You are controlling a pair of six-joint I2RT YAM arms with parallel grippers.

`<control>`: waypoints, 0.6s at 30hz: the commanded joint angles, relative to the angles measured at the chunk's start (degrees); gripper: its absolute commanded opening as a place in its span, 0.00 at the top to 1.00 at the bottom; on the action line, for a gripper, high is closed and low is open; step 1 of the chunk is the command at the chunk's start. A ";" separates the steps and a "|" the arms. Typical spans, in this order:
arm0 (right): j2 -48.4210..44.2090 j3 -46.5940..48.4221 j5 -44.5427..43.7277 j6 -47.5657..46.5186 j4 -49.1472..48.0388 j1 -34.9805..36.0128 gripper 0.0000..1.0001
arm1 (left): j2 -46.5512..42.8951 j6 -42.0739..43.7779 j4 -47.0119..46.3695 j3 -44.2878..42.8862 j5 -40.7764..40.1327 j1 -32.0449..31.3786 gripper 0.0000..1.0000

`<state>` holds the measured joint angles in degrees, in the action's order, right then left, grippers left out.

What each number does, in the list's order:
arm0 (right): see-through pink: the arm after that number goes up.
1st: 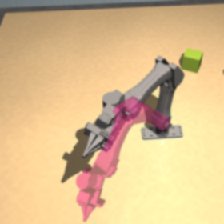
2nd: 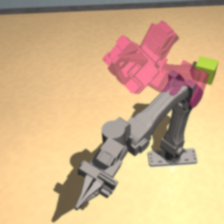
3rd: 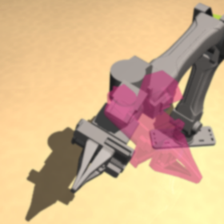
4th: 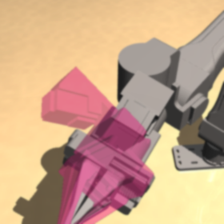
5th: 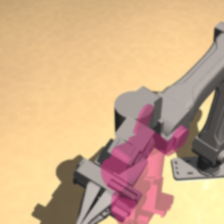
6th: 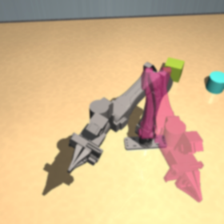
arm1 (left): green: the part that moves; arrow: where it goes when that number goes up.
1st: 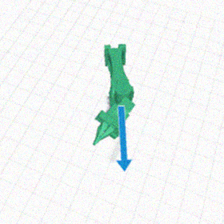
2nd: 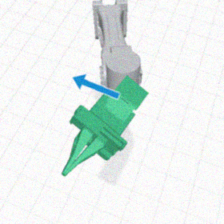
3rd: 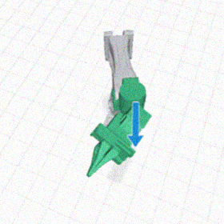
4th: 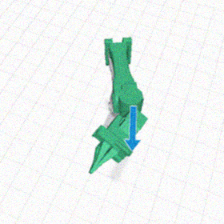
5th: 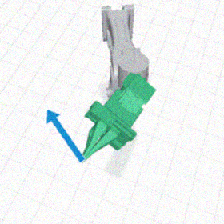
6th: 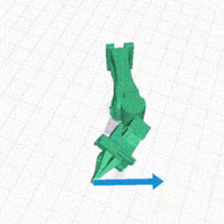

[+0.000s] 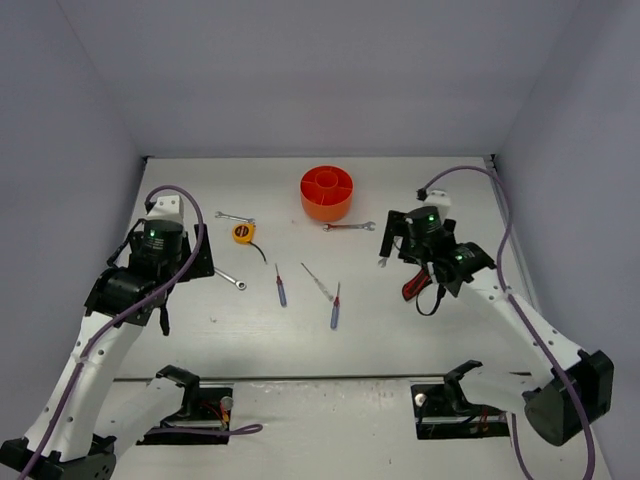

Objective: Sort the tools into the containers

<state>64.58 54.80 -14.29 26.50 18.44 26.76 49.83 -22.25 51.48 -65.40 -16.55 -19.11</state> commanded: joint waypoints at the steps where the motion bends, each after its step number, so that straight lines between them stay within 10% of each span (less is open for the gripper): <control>1: 6.23 -1.53 -3.52 13.61 -0.86 11.09 0.13 | 0.95 -2.18 -2.01 -0.17 2.47 -0.22 0.15; 18: 27.03 1.16 -5.18 33.80 -0.51 33.80 0.36 | 1.41 -3.49 -0.24 0.95 5.58 -0.22 0.15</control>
<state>89.35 53.31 -16.93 54.97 18.06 58.71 51.61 -24.77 51.87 -64.51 -12.18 -19.11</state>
